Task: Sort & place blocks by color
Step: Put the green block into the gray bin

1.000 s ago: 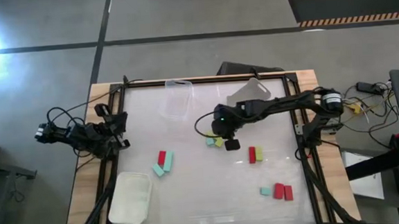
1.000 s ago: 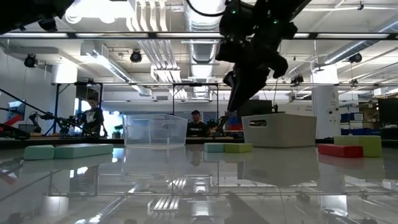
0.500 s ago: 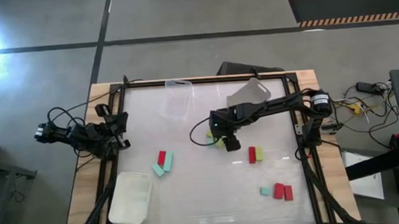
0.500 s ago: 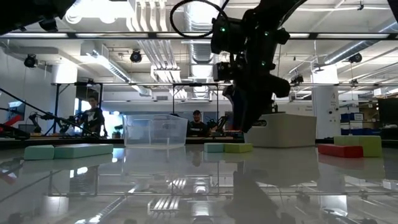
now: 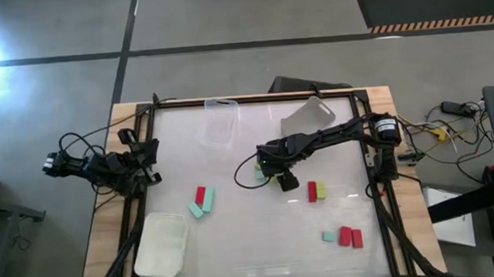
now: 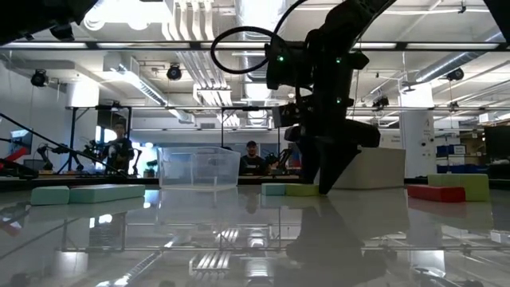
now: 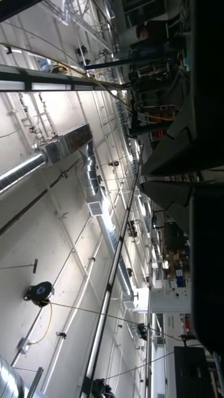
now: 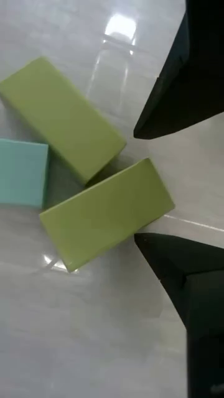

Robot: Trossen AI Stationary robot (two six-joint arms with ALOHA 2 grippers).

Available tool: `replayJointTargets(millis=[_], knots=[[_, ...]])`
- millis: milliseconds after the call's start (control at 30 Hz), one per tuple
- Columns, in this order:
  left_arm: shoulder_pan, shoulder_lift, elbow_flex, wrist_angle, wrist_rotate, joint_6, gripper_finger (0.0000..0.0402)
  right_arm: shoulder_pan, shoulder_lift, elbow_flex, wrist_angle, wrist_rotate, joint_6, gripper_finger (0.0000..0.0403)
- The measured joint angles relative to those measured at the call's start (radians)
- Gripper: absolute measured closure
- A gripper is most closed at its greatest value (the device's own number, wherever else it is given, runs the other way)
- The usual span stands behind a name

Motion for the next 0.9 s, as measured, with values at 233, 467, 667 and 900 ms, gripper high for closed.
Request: replayJointTargets(millis=[233,467,667,900], knots=[[0.0,0.002,0.0,-0.001,0.0,0.0,0.0394,0.001,0.0,0.0,0.017,-0.019,0.005,0.0172],[0.0,0.002,0.0,-0.001,0.0,0.0,0.0394,0.001,0.0,-0.001,0.021,-0.061,0.0,0.0221],[0.0,0.002,0.0,-0.001,0.0,0.0,0.0394,0.001,0.0,-0.004,0.023,-0.073,-0.016,0.0282],[0.0,0.002,0.0,0.0,0.0,0.0,0.0394,0.0,-0.001,-0.003,0.019,-0.094,-0.014,0.0291]])
